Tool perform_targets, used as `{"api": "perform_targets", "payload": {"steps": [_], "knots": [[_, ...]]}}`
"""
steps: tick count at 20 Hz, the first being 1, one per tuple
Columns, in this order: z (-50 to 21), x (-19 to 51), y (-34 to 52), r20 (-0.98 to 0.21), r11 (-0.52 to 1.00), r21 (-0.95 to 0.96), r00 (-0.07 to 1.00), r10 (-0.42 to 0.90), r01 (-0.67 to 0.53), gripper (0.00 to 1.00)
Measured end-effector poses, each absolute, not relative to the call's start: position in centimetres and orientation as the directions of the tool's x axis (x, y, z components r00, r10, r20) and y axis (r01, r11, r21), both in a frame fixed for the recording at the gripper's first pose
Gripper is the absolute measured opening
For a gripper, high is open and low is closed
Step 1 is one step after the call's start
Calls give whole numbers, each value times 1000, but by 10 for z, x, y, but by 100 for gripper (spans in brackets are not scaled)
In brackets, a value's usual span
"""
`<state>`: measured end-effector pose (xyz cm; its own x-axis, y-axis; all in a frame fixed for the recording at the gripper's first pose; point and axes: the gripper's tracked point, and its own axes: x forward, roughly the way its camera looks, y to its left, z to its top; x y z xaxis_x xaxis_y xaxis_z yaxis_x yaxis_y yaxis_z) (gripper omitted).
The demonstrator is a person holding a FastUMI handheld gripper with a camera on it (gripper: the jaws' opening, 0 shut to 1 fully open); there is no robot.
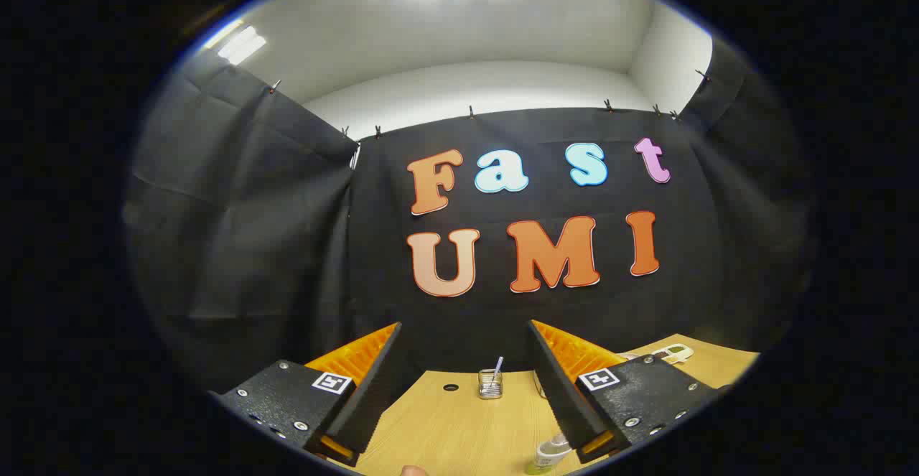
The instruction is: Take the bottle from table, then pour the juice into the cup, finally place the bottle on the coaster
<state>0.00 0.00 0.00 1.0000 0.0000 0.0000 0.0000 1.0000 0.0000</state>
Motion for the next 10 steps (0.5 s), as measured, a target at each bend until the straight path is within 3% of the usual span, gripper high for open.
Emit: {"api": "perform_targets", "payload": {"steps": [10], "knots": [[-13, 11, -3, -50, 999, -44, 999, -14, 12, 99]]}}
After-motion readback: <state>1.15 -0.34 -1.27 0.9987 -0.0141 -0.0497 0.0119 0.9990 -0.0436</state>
